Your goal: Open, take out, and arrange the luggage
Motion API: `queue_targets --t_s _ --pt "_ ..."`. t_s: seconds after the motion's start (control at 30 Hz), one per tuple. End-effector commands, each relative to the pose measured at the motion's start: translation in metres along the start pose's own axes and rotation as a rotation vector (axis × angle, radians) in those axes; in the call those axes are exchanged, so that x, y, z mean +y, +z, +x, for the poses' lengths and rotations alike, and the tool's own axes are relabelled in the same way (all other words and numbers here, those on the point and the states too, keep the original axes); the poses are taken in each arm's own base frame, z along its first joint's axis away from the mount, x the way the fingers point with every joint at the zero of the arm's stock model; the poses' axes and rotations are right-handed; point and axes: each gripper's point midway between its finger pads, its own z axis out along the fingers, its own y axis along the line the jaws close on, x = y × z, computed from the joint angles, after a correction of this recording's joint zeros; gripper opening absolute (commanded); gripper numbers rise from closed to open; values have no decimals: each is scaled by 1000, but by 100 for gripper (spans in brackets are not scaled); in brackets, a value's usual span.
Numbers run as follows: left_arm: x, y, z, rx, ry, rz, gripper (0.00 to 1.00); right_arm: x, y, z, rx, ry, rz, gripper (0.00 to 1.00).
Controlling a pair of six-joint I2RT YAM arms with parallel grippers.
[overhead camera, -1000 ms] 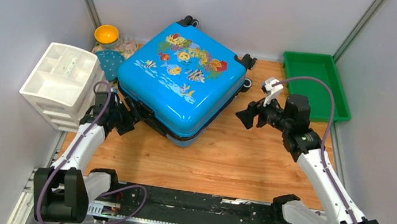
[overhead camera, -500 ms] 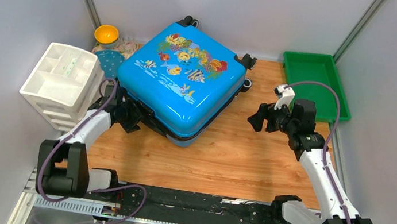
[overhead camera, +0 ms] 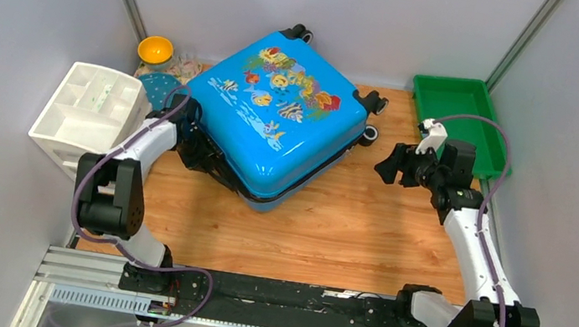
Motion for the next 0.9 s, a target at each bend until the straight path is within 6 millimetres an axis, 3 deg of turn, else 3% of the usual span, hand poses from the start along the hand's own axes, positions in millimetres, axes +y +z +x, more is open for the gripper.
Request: queue_targets --t_s 0.0,0.17,0.27,0.3,0.37,0.4,0.43,0.5,0.6,0.63,0.7,0.77,0.83,0.87 --pt "-20 0 -66 -201 501 -20 0 -5 -6 -20 -63 -102 -51 74" --pt "-30 -5 -86 -173 701 -9 0 -11 -7 -10 -96 -237 -70 75" --pt "-39 -9 -103 -179 687 19 0 -7 -5 -8 -136 -334 -112 75" --pt "-40 -6 -105 -165 678 24 0 -8 -2 5 -124 -323 -121 75" --pt "-46 -9 -110 -164 657 37 0 -4 0 7 -159 -323 -143 75" --pt "-45 -6 -110 -155 647 35 0 -5 2 21 -158 -295 -145 73" --pt "-46 -5 -109 -150 644 39 0 -2 3 11 -231 -328 -149 70" --pt "-41 -2 -108 -139 630 33 0 4 2 10 -295 -325 -168 62" --pt "-36 3 -107 -124 603 39 0 8 14 20 -330 -367 -179 57" --pt "-35 5 -105 -118 601 42 0 23 21 20 -339 -398 -214 54" --pt "-38 5 -103 -115 596 59 0 26 29 20 -316 -388 -221 47" --pt "-38 6 -102 -109 598 64 0 33 35 6 -361 -403 -241 39" --pt "-39 5 -103 -112 598 65 0 38 49 11 -311 -399 -272 39" --pt "-32 4 -110 -120 582 58 0 41 52 4 -313 -407 -275 39"
